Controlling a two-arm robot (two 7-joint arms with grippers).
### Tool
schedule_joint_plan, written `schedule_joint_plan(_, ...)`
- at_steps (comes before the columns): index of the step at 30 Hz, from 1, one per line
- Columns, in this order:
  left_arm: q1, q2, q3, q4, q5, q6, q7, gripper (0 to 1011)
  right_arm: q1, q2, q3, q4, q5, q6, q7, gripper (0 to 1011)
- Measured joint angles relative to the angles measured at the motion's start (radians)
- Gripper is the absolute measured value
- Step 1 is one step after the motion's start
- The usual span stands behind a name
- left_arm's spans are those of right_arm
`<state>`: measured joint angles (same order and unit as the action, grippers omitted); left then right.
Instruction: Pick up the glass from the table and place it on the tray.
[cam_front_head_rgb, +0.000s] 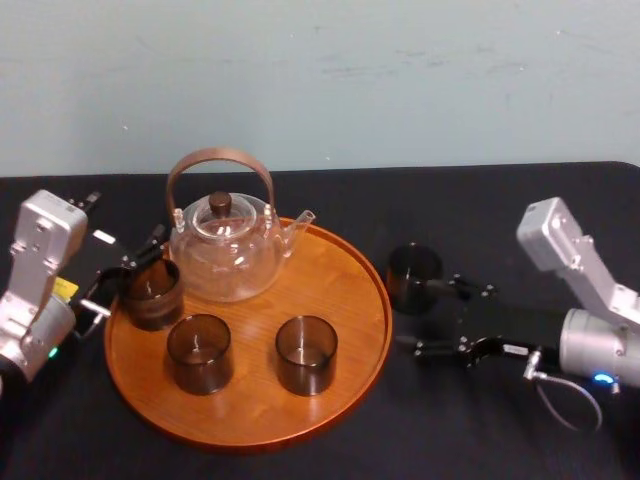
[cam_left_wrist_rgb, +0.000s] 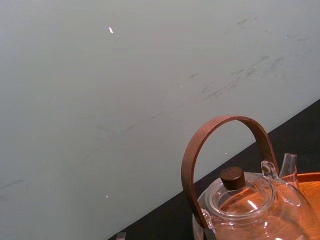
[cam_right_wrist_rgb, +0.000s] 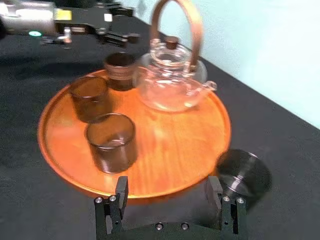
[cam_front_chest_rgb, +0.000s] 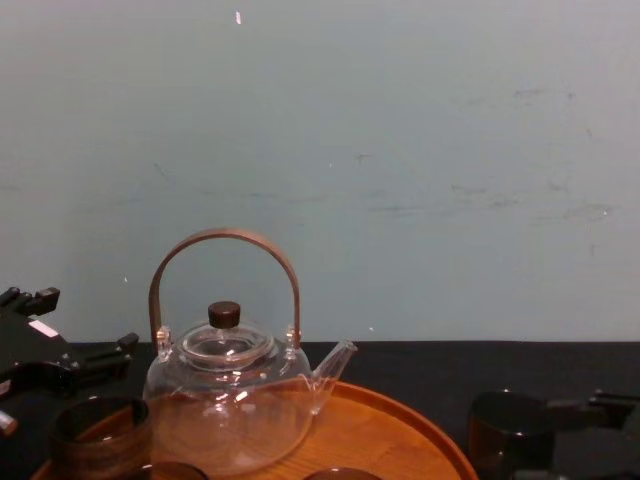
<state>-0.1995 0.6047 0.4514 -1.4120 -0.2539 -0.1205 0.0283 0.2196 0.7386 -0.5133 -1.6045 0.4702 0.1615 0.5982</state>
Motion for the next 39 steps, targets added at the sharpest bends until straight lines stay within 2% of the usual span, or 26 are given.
schedule_joint_plan(11,0.000,0.000,0.000,0.000,0.000,0.000,0.000,1001,-0.036,-0.010,0.084,0.019,0.007,0.027,-0.089,1002)
schedule_joint_plan(18,0.000,0.000,0.000,0.000,0.000,0.000,0.000,1001,-0.043,-0.026,0.119,0.032,0.006,0.041,-0.119,1003)
schedule_joint_plan(21,0.000,0.000,0.000,0.000,0.000,0.000,0.000,1001,-0.042,-0.038,0.131,0.047,0.006,0.065,-0.132,1002)
schedule_joint_plan(30,0.000,0.000,0.000,0.000,0.000,0.000,0.000,1001,-0.010,-0.072,0.131,0.104,0.004,0.119,-0.134,1002)
schedule_joint_plan(39,0.000,0.000,0.000,0.000,0.000,0.000,0.000,1001,0.048,-0.106,0.093,0.171,-0.026,0.135,-0.103,1002)
